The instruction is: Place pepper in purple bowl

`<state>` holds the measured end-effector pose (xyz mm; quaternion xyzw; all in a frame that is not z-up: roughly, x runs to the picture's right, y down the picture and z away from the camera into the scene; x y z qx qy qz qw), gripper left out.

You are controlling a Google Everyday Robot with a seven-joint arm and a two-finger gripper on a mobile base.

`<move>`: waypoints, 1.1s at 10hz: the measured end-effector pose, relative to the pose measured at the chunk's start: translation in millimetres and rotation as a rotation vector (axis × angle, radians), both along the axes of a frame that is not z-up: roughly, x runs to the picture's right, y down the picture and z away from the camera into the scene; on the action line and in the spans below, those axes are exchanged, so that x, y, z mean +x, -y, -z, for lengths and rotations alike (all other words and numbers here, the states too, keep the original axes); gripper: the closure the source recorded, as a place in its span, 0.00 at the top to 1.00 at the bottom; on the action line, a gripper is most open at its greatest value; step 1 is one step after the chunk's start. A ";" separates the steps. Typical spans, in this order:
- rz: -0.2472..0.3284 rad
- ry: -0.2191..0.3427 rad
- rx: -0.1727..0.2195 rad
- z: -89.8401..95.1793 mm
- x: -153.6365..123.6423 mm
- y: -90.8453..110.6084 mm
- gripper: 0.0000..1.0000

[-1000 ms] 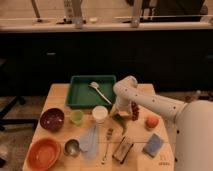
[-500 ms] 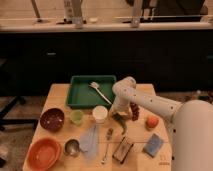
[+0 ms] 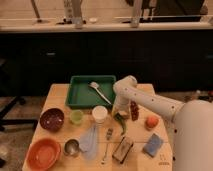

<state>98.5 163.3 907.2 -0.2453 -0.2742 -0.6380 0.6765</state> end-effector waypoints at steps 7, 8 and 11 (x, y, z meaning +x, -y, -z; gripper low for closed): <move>0.018 -0.004 -0.003 6.2 -9.6 1.6 0.00; 0.021 -0.009 0.003 8.7 -9.7 4.7 0.00; 0.026 -0.021 0.023 16.4 -5.8 14.9 0.00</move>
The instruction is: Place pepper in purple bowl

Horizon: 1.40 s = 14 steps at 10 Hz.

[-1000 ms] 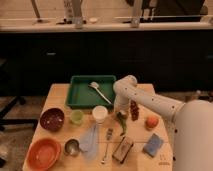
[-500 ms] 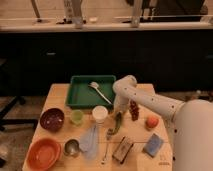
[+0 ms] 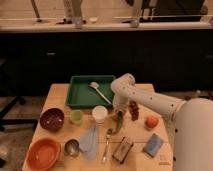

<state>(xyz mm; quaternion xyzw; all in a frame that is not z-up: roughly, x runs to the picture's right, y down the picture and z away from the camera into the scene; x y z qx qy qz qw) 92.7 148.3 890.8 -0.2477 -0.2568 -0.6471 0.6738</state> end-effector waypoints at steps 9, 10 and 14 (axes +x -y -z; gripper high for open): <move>0.028 -0.041 0.061 36.5 -8.9 52.0 0.00; 0.034 -0.048 0.068 42.5 -13.5 57.7 0.00; 0.042 -0.097 0.076 62.7 -25.5 72.6 0.00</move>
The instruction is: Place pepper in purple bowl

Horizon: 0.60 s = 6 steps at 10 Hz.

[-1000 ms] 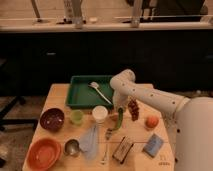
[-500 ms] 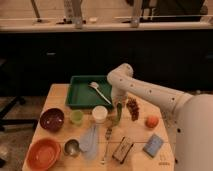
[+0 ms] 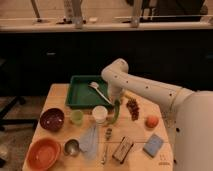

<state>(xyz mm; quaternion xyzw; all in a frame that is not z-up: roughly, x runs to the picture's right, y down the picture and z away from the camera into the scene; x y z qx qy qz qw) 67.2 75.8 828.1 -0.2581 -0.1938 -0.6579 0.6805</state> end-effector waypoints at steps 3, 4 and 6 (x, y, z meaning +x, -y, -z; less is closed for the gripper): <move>-0.022 -0.043 -0.002 14.6 -12.3 8.8 0.00; -0.041 -0.057 -0.003 18.7 -17.0 9.6 0.00; -0.064 -0.064 -0.001 25.9 -26.6 9.6 0.00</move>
